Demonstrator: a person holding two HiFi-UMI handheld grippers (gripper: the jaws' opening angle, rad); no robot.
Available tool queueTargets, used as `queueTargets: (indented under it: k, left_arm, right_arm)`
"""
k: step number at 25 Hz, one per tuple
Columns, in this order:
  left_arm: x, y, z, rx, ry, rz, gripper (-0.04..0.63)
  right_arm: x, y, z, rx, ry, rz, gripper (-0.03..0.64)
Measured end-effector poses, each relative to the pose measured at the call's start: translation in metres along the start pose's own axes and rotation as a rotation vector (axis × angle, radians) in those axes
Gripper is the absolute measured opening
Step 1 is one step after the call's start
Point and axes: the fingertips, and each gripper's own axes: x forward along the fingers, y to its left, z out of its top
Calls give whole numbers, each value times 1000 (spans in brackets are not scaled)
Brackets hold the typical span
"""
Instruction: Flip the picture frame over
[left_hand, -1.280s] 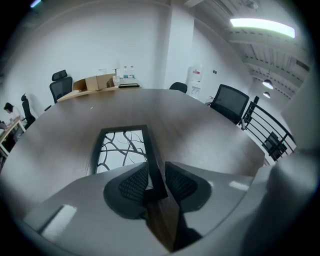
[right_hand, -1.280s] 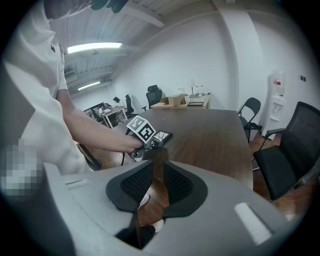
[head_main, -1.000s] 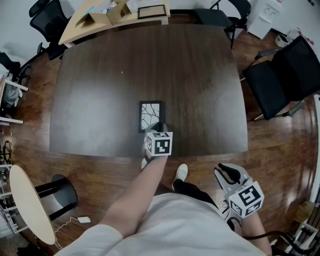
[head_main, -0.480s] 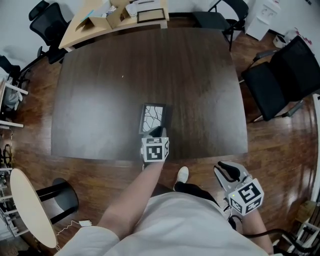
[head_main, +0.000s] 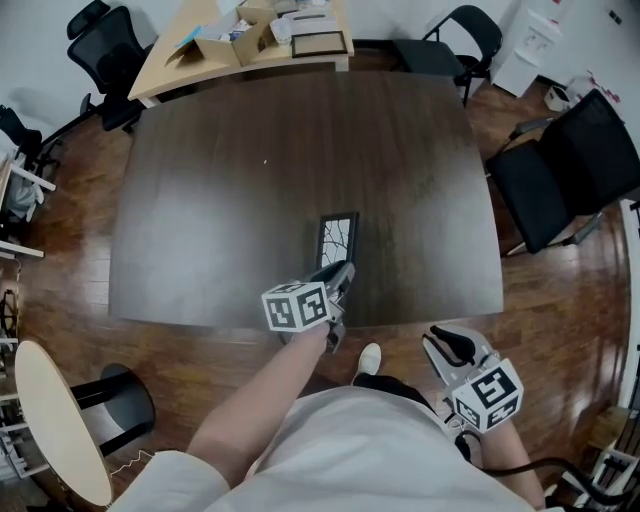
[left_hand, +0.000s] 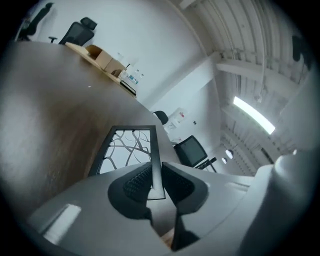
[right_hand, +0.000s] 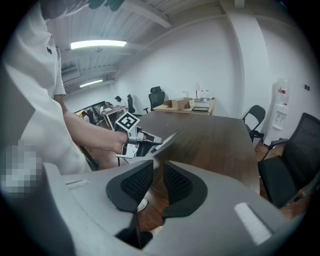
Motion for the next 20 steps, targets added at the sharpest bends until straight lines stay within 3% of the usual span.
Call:
queueTargets:
  k: [7, 14, 20]
  left_arm:
    - [-16, -1, 11, -309, -52, -296, 61]
    - [-33, 19, 21, -547, -64, -476, 60]
    - [-43, 25, 26, -601, -16, -596, 63]
  right_arm:
    - [10, 28, 8, -5, 40, -38, 67]
    - [18, 55, 13, 1, 67, -76, 67]
    - [27, 74, 19, 9, 90, -100, 67]
